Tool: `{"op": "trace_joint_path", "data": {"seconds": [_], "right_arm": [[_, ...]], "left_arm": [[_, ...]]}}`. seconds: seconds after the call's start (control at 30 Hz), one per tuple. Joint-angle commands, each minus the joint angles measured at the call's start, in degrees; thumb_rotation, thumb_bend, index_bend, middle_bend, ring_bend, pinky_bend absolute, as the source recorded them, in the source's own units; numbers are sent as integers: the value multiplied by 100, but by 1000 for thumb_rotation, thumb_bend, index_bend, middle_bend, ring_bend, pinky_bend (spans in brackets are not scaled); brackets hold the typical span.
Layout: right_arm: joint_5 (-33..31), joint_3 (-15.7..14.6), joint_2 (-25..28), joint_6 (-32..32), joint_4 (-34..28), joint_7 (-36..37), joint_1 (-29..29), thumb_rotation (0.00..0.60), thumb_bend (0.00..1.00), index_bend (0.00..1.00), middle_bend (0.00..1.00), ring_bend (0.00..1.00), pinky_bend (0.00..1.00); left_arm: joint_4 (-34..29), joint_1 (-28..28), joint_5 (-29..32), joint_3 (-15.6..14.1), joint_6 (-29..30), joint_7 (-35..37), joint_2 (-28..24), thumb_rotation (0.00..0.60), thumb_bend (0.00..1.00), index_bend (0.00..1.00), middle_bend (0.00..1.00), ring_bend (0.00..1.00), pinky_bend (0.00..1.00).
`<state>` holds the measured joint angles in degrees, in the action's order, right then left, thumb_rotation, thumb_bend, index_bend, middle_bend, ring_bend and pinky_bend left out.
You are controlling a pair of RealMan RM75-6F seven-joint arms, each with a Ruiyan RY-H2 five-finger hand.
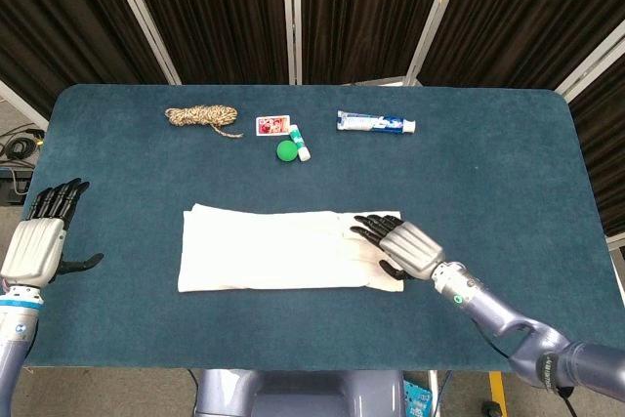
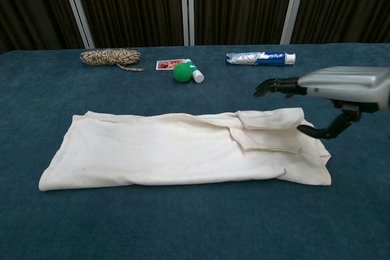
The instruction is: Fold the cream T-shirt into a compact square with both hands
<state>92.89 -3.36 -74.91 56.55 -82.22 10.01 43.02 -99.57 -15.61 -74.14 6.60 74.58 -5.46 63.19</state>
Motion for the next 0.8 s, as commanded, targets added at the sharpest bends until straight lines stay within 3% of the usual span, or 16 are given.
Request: {"op": "trace_joint_path", "data": {"seconds": [0.03, 0.17, 0.3, 0.43, 0.6, 0.8], "right_arm": [[120, -70, 461, 553, -319, -321, -369, 600, 439, 55, 2, 59, 195], [40, -49, 746, 1055, -446, -541, -735, 600, 417, 55, 2, 50, 147], [-122, 22, 897, 1540, -518, -691, -1110, 600, 186, 55, 0, 5, 4], [-492, 169, 949, 1989, -662, -875, -1545, 600, 32, 42, 0, 0, 0], [-814, 357, 738, 2507, -772, -1042, -2000, 600, 0, 21, 0, 0, 0], [-841, 527, 411, 2886, -657, -1079, -2278, 600, 0, 12, 0, 0, 0]], "left_arm": [[55, -21, 3, -22, -62, -22, 24, 600, 0, 0, 0, 0, 0], [185, -79, 0, -47, -188, -48, 80, 600, 0, 0, 0, 0, 0], [464, -181, -89, -103, -381, -25, 181, 600, 0, 0, 0, 0, 0], [1173, -355, -526, -208, -535, 250, 477, 600, 0, 0, 0, 0, 0], [2366, -773, -1418, -446, -760, 701, 952, 600, 0, 16, 0, 0, 0], [3278, -1158, -2019, -703, -962, 922, 1399, 600, 0, 182, 0, 0, 0]]}}
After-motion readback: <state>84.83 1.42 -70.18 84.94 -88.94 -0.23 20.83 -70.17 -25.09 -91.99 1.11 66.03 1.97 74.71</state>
